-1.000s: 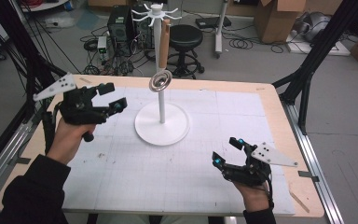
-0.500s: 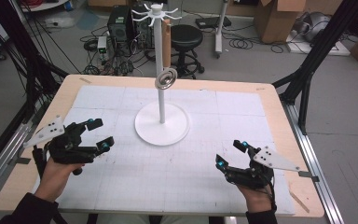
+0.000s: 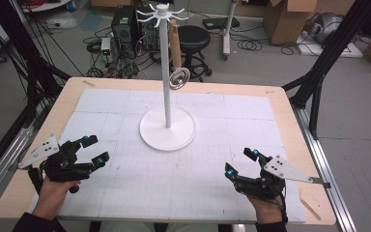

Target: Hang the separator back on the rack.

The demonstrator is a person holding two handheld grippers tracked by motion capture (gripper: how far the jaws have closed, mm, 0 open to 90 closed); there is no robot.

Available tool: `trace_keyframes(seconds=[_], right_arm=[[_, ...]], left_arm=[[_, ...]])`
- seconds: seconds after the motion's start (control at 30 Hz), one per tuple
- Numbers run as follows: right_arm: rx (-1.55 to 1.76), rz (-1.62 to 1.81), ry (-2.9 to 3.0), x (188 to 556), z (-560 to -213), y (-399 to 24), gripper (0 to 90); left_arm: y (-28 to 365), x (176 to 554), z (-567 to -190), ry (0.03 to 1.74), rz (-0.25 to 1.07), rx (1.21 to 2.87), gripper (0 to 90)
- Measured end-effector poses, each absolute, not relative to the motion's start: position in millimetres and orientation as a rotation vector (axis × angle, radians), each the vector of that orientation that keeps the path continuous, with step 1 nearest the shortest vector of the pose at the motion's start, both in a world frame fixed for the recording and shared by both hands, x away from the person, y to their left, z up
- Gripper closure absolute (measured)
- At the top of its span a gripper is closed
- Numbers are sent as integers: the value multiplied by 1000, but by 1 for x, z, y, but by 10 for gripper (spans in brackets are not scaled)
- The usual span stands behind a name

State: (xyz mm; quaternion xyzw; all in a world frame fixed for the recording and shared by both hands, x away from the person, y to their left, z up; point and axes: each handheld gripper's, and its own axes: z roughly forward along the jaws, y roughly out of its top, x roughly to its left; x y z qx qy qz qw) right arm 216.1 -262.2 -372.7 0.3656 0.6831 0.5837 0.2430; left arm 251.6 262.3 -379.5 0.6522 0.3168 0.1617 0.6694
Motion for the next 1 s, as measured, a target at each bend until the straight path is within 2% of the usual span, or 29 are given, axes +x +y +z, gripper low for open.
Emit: trace_keyframes(seconds=[1.0], right_arm=[[1017,1591,1850,217,-374,-265,168]], left_arm=[[262,252,-384,726,354,1480,170]])
